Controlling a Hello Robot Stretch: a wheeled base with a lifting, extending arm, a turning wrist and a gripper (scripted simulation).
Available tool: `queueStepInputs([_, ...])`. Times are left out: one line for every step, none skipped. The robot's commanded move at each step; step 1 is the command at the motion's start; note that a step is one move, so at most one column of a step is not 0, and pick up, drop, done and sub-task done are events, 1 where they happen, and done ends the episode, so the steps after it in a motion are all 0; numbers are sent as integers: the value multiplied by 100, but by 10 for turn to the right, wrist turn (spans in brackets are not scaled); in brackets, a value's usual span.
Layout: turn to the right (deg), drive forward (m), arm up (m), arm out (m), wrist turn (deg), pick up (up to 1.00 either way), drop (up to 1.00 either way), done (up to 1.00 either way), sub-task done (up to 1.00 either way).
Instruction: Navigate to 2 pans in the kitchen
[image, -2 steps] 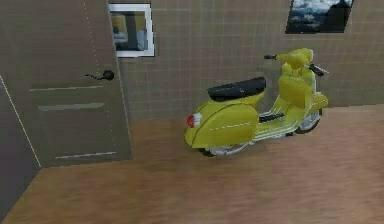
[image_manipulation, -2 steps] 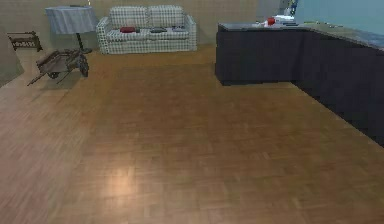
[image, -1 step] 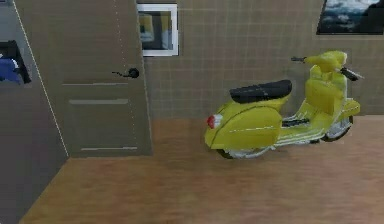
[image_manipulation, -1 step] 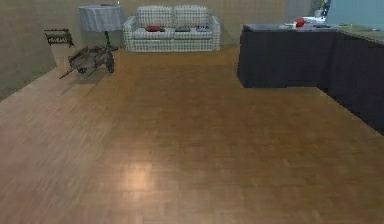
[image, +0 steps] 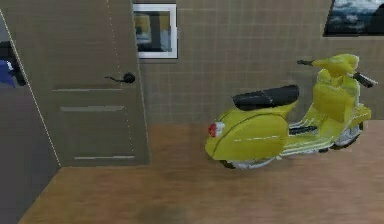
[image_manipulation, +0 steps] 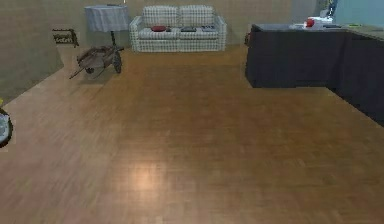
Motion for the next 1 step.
queueStepInputs([450,0,0,0,0,0,0,0,0])
